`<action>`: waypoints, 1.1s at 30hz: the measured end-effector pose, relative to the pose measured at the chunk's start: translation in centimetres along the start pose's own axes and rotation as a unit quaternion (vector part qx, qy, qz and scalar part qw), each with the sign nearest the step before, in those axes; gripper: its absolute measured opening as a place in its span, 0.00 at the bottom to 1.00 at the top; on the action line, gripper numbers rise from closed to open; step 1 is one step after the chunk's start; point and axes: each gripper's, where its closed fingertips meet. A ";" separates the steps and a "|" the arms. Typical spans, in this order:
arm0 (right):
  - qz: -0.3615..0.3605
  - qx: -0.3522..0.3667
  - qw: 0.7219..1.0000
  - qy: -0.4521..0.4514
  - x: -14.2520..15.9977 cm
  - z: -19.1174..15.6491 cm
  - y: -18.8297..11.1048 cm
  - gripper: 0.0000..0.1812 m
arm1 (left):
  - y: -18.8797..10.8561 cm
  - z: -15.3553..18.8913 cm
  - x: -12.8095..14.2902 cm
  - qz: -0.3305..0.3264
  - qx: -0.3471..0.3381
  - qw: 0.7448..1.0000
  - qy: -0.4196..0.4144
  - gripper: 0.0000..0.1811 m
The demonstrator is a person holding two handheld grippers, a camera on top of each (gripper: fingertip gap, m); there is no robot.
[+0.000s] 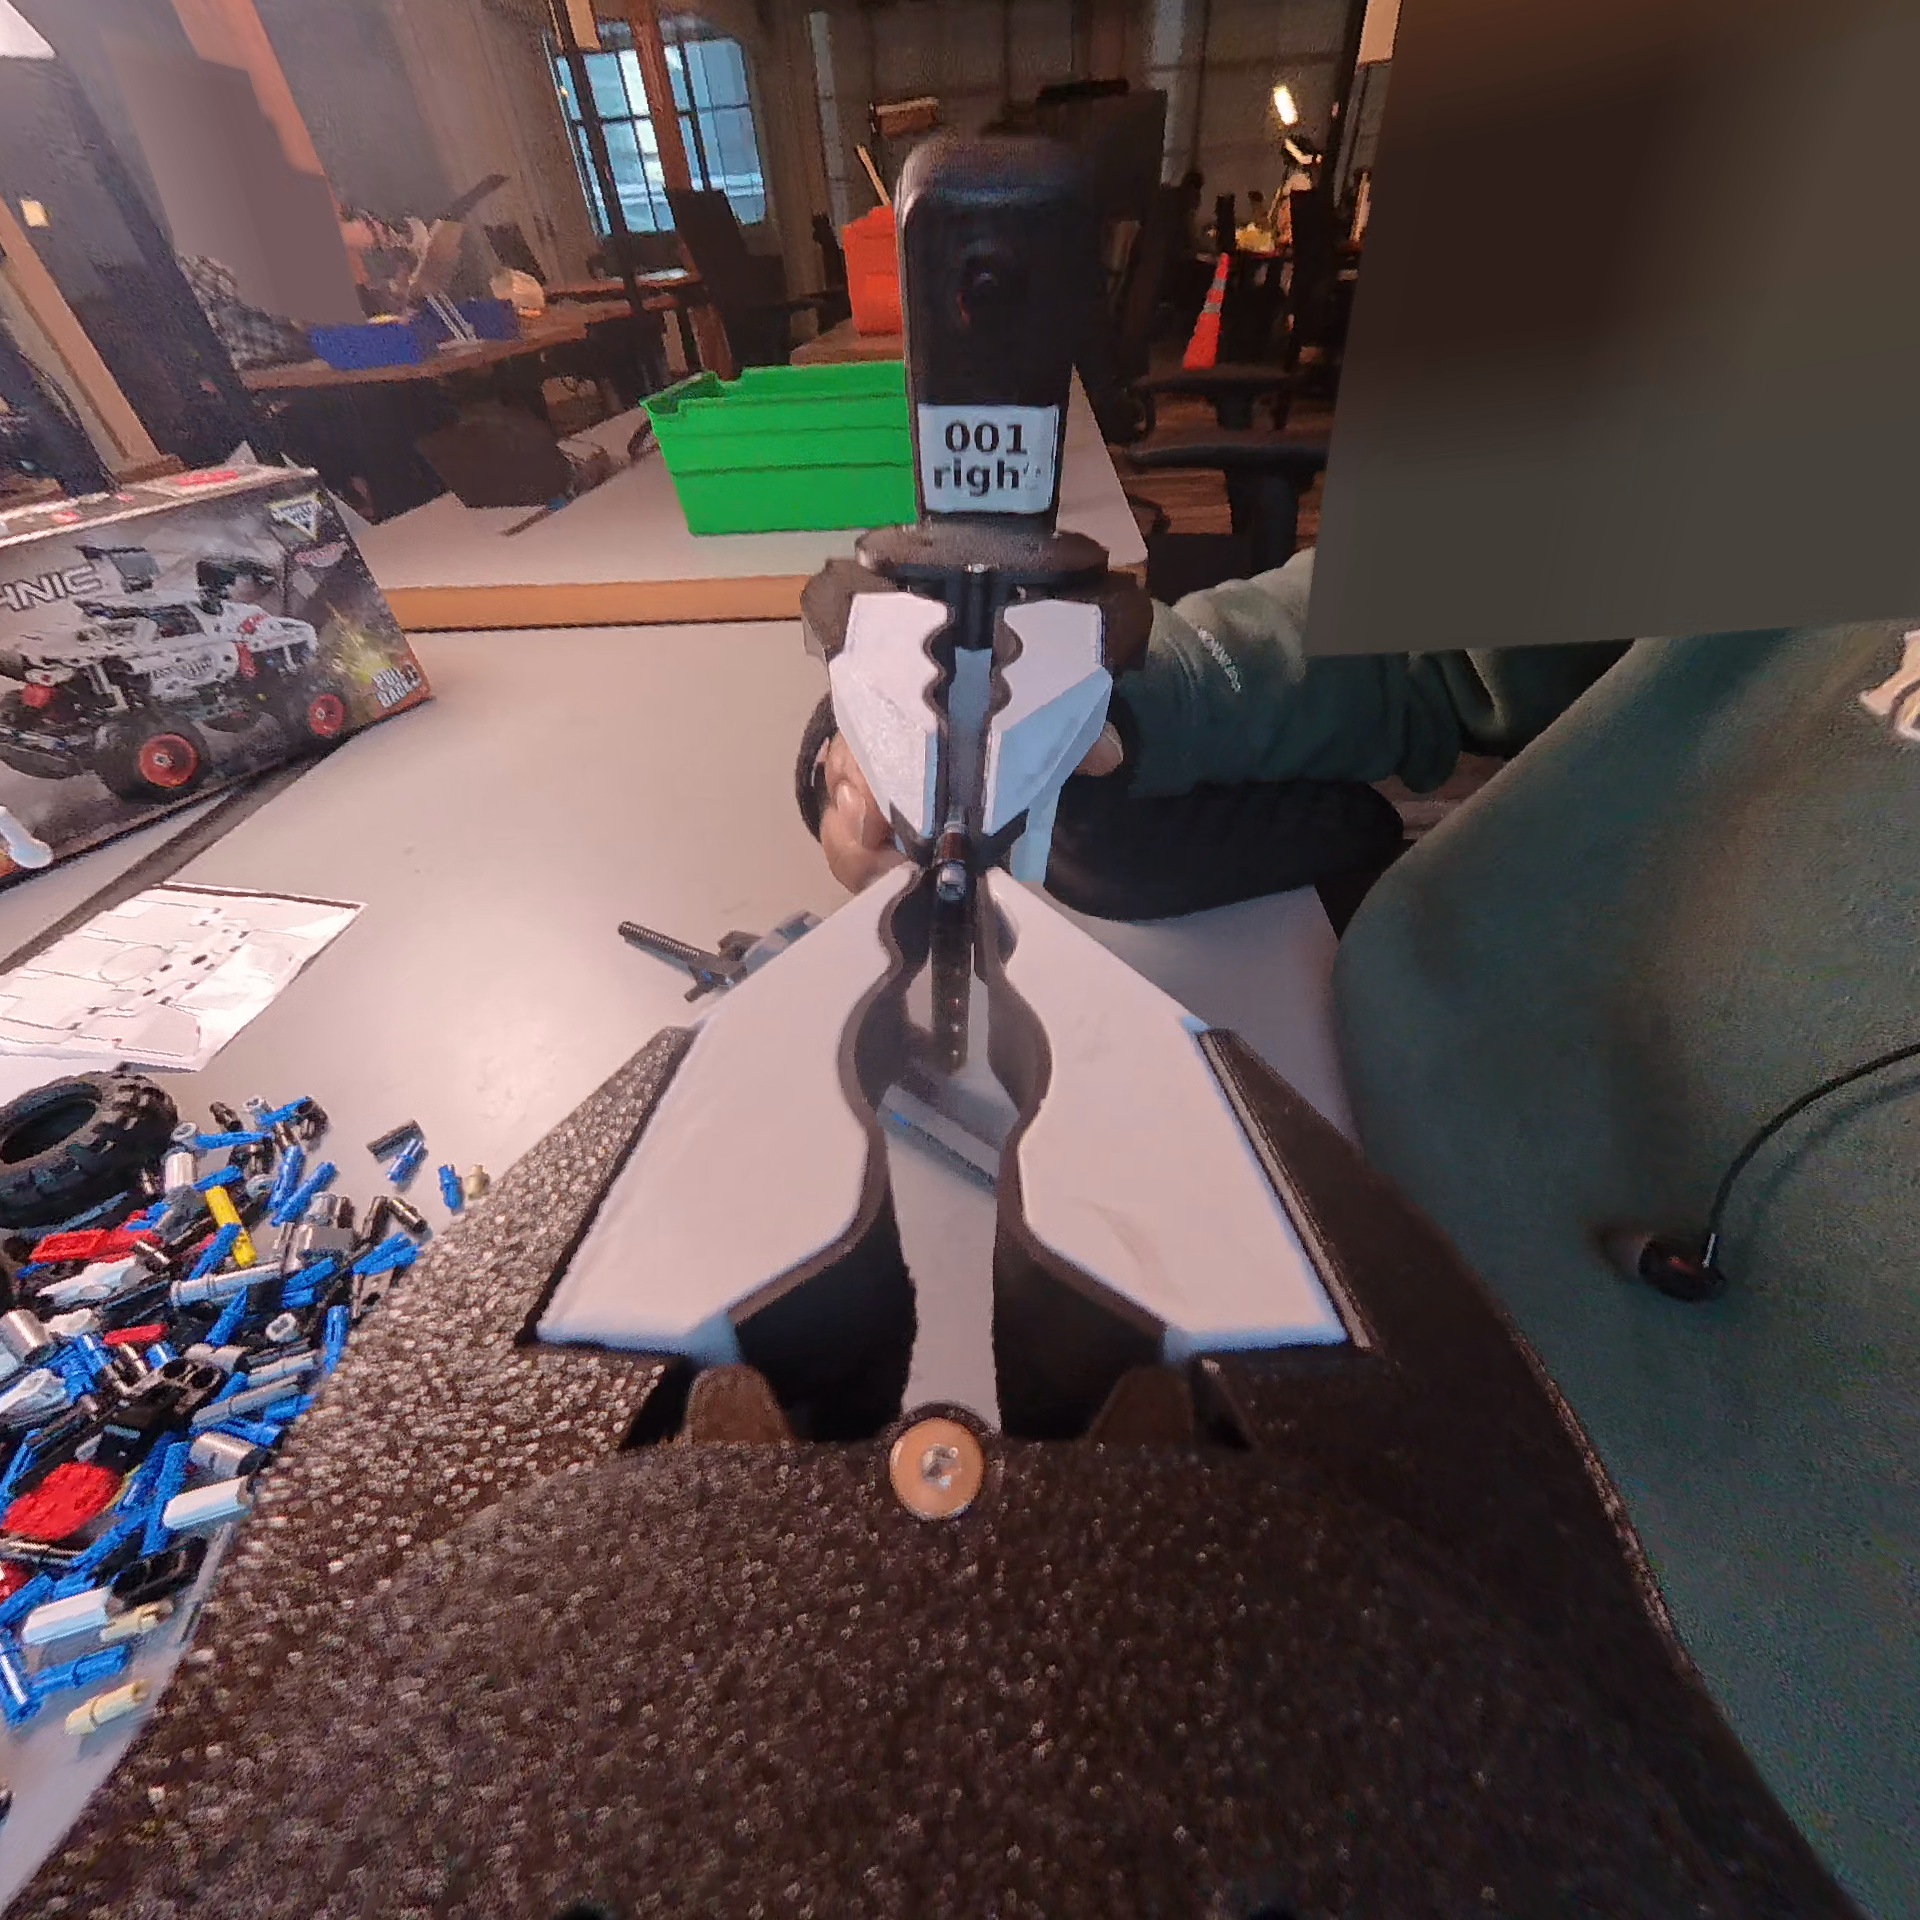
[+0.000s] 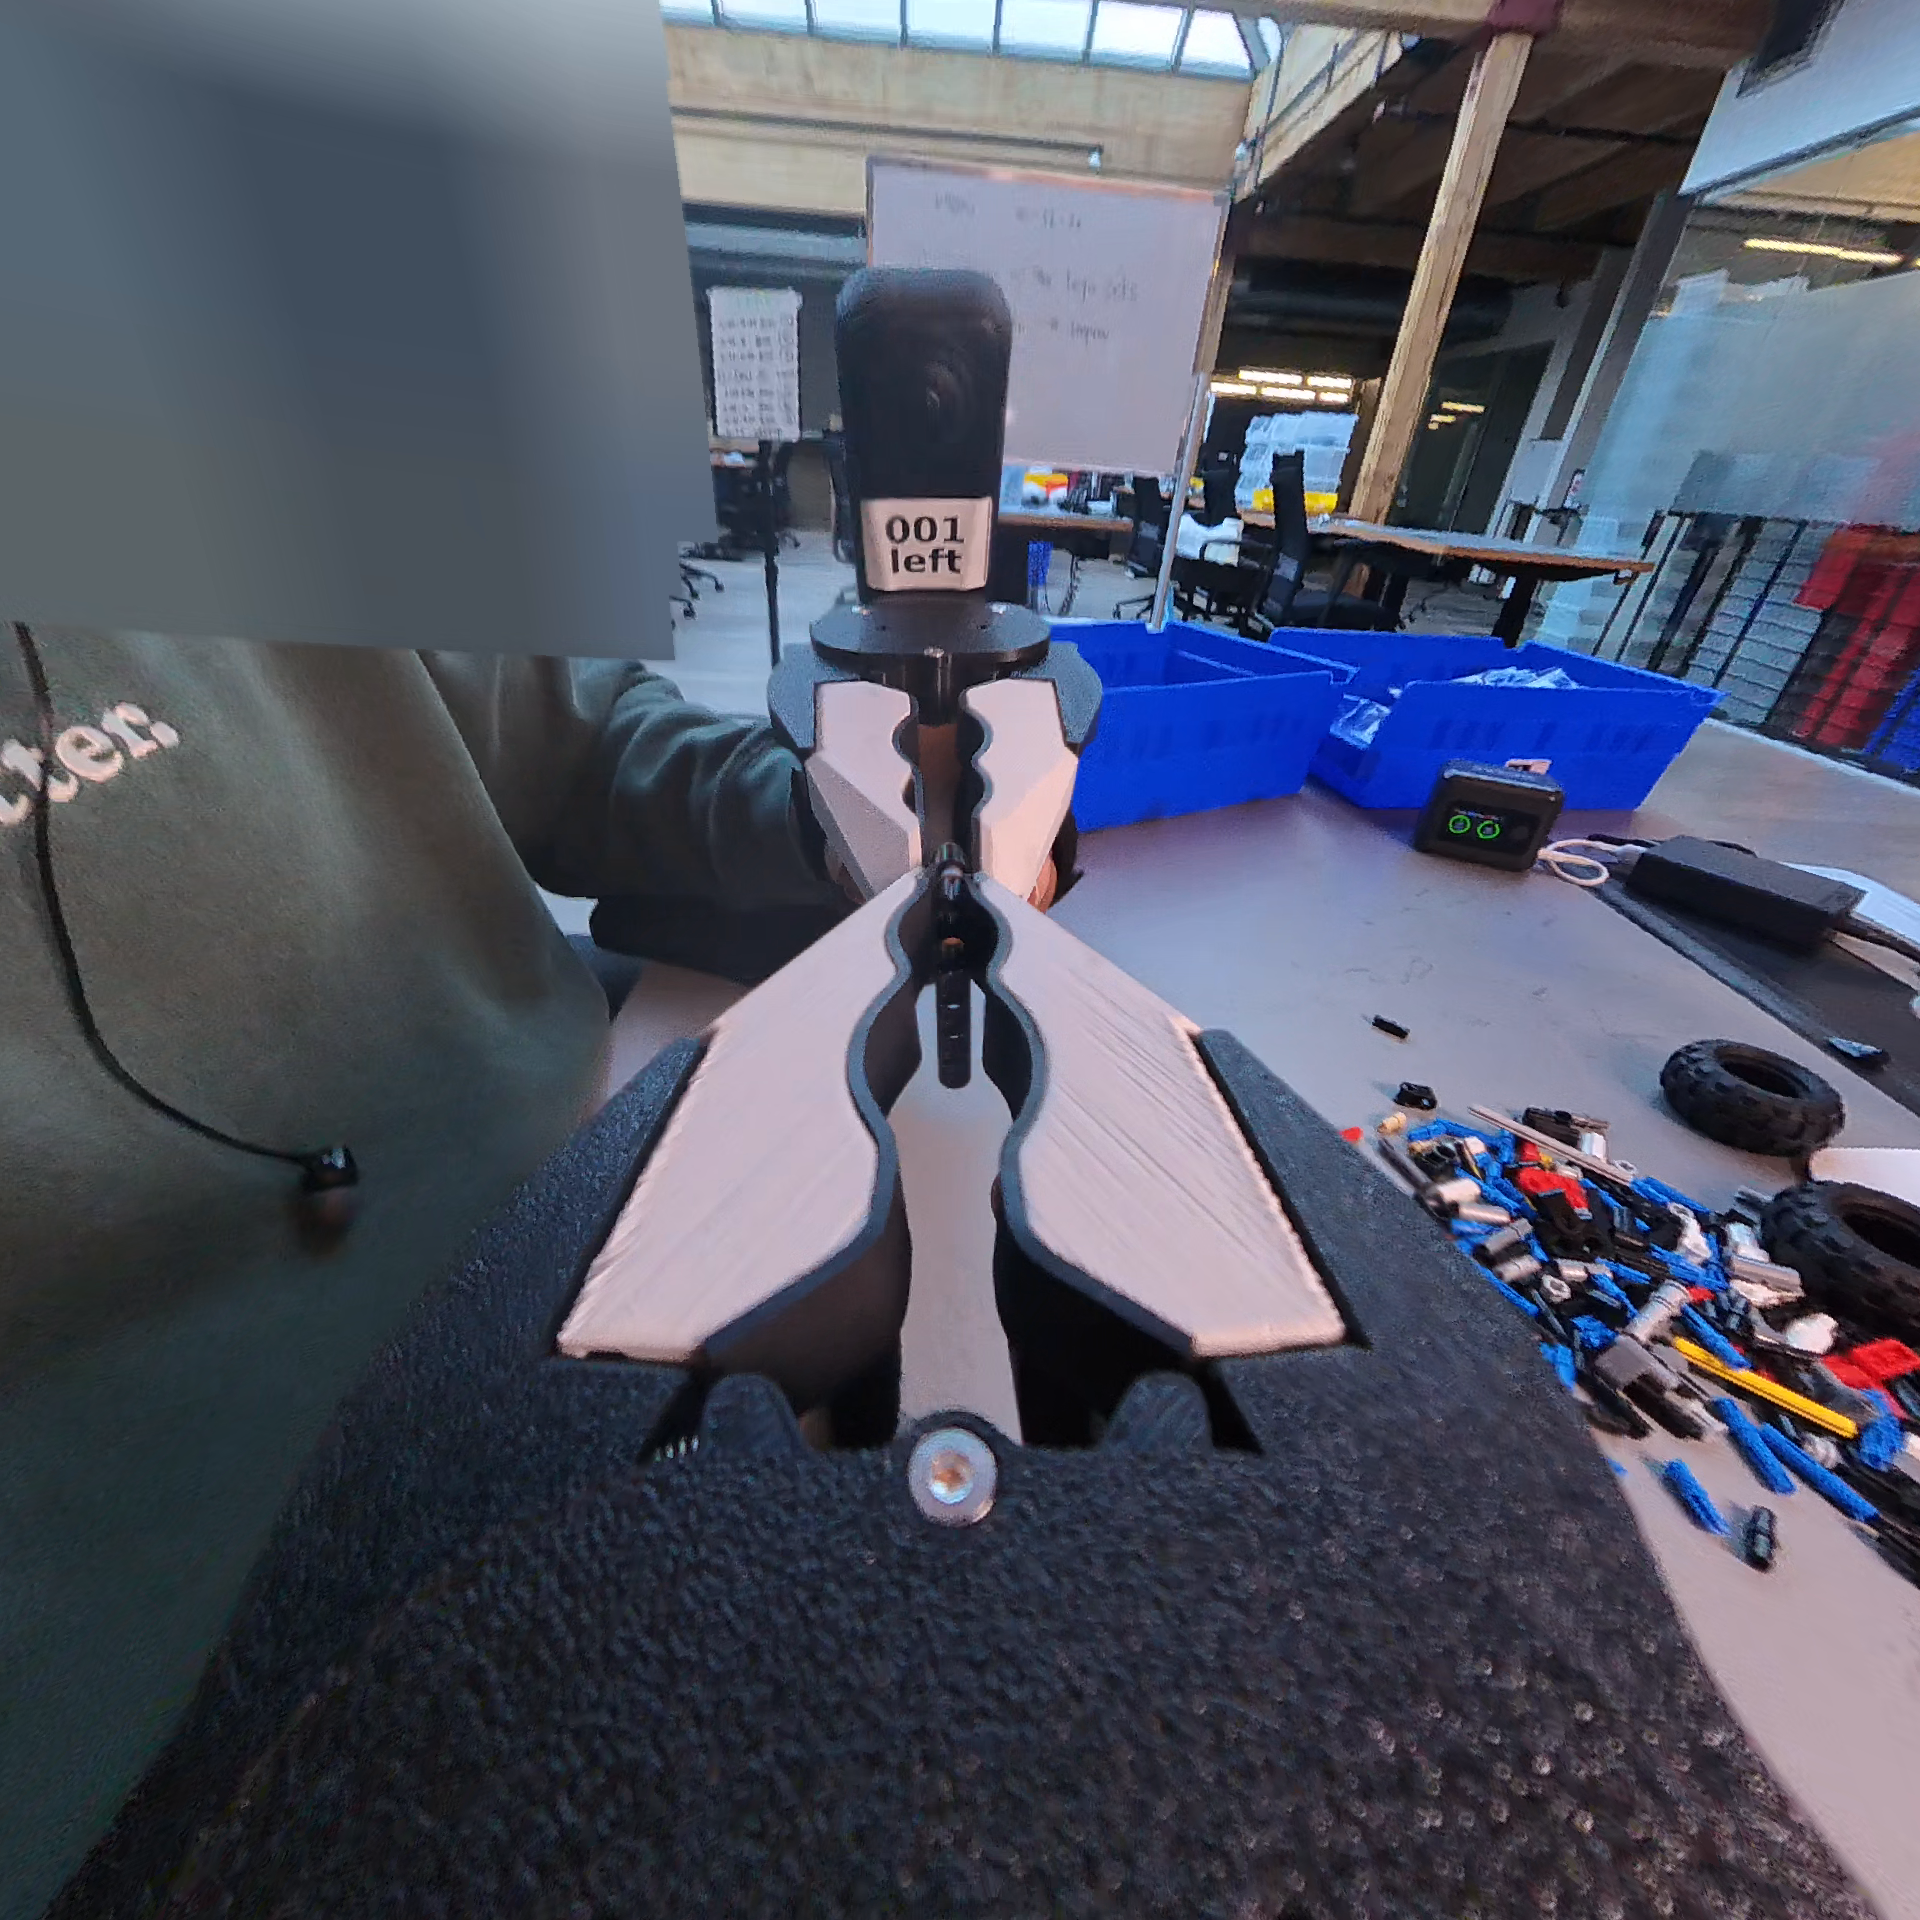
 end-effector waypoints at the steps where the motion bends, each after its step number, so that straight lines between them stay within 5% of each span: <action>1: 0.017 -0.001 1.000 0.015 -0.4 0.1 0.0 0.02 | -0.1 0.0 -0.5 0.009 -0.004 1.000 0.003 0.03; 7: 0.062 -0.029 0.995 0.079 -1.9 0.0 0.0 0.01 | -0.6 0.1 -2.1 0.035 -0.012 0.999 0.015 0.03; 26: 0.047 -0.070 0.989 0.117 -1.9 -0.7 -1.0 0.01 | -0.7 0.8 -3.0 0.024 0.001 0.999 0.027 0.03; 29: 0.081 -0.027 0.983 0.166 -2.0 2.7 -3.8 0.00 | -8.2 -1.5 -8.5 0.184 -0.050 0.982 0.005 0.02; 31: 0.034 -0.044 0.994 0.095 -0.6 -0.1 -1.0 0.00 | -4.0 -0.7 -5.1 0.091 -0.034 0.995 0.021 0.04; 33: 0.039 -0.044 0.993 0.101 -1.3 0.4 -0.4 0.00 | -2.6 -0.6 -4.5 0.066 -0.023 0.997 0.037 0.04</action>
Point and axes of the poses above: each gripper's, where its closed fingertips meet, y out along the fingers, x out of its underside, z = x × y across the jaws, and after that the axes turned 9 degrees about x, right-handed
